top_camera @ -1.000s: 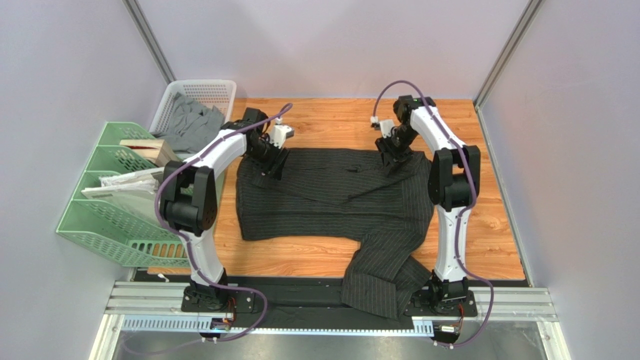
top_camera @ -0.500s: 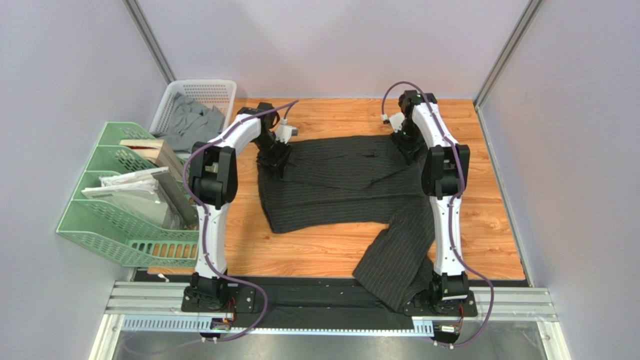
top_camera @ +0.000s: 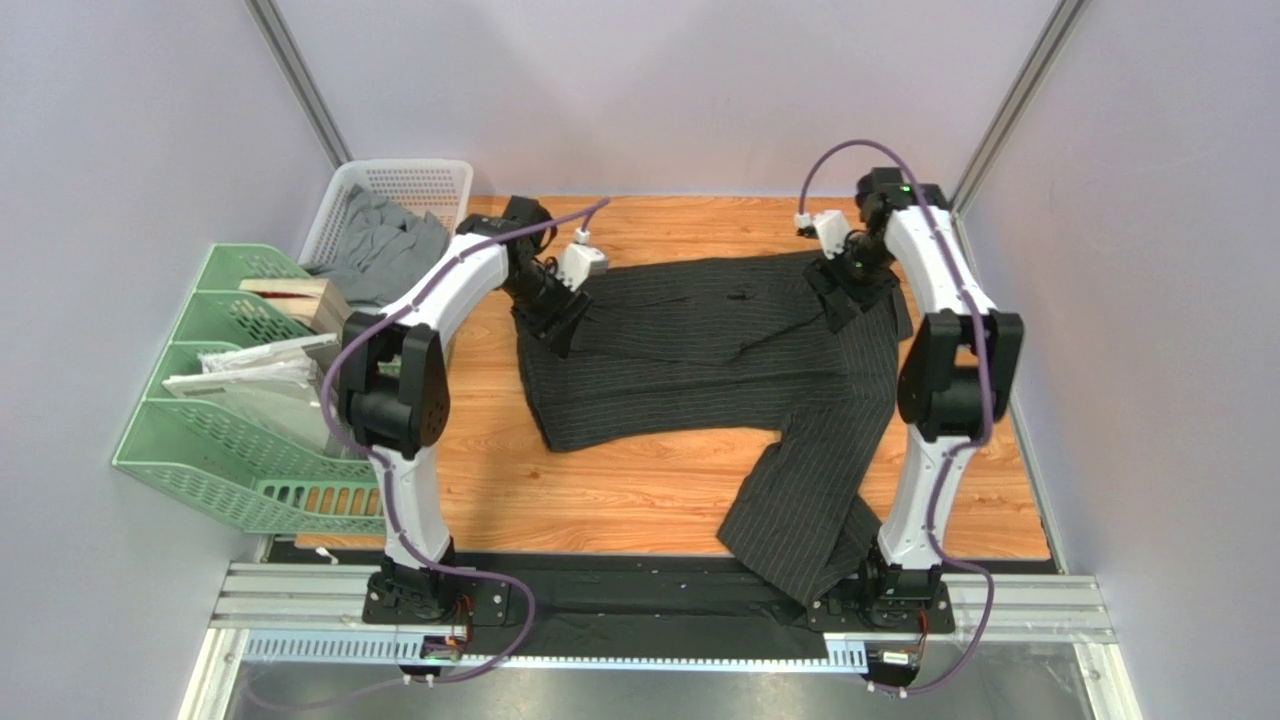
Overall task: Fold and stack the long sleeve shirts
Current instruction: Fold the shirt
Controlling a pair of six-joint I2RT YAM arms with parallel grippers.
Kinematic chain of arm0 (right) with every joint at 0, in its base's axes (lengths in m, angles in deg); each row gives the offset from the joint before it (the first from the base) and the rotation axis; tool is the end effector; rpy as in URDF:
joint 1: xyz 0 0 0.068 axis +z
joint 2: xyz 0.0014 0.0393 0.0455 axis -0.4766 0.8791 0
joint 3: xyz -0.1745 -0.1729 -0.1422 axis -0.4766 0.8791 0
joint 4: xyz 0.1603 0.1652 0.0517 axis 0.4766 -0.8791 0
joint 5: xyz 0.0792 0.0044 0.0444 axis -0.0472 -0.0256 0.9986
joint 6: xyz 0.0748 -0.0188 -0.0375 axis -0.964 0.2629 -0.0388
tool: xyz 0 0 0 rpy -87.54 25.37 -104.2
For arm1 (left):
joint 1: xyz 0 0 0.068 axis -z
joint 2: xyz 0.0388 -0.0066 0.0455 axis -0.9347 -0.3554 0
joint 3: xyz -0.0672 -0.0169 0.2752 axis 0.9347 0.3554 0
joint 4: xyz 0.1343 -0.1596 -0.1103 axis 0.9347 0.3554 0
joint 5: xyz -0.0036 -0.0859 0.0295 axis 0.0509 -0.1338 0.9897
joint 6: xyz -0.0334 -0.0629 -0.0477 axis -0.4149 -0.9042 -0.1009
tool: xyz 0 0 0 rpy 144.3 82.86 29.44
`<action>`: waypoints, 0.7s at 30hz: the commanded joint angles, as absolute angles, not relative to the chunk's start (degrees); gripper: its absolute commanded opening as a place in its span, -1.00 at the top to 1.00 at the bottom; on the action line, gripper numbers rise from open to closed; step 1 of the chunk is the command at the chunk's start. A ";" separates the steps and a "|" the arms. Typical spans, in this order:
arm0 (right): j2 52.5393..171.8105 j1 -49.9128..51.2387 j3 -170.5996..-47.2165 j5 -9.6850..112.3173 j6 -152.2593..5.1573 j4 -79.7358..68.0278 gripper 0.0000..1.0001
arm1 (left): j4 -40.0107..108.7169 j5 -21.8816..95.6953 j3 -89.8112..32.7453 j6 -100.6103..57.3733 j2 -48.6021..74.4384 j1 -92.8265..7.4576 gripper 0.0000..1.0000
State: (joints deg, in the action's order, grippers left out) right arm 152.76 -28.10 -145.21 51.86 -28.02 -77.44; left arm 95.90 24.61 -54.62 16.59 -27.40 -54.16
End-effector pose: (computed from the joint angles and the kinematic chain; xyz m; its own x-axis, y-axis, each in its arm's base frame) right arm 0.4099 0.0134 0.2229 -0.7560 -0.6239 -0.1979 -0.6398 0.7683 0.0220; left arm 0.3773 -0.1287 0.2126 -0.6978 0.6217 -0.3557 0.7072 0.6768 -0.2043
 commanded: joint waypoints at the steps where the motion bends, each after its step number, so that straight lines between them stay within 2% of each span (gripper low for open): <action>1: 144.92 -30.22 -135.70 56.77 -21.30 -83.64 -0.29 | 93.95 23.19 -46.37 18.80 -22.68 -49.23 -0.29; 4: 142.02 -30.66 -130.06 58.00 -18.14 -84.10 -0.22 | 95.51 25.03 -46.10 17.47 -25.31 -49.23 -0.25; 8: 136.57 -31.80 -118.47 59.23 -11.91 -81.90 -0.22 | 94.03 27.76 -43.47 18.35 -26.20 -50.19 -0.20; 16: 129.19 -31.80 -105.18 59.32 -9.43 -75.85 -0.25 | 97.79 30.31 -50.49 18.79 -33.84 -54.68 -0.14; 19: 127.43 -31.10 -100.52 59.32 -8.73 -74.96 -0.25 | 98.42 25.95 -50.50 18.96 -32.01 -55.30 -0.19; 21: 124.62 -30.84 -98.24 60.46 -8.12 -74.35 -0.29 | 98.16 21.29 -47.35 21.32 -26.75 -55.39 -0.33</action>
State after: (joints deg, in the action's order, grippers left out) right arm 129.13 -31.53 -102.02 57.96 -11.01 -77.48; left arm 96.77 27.98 -49.07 17.62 -32.97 -55.38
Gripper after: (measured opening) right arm 0.627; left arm 0.620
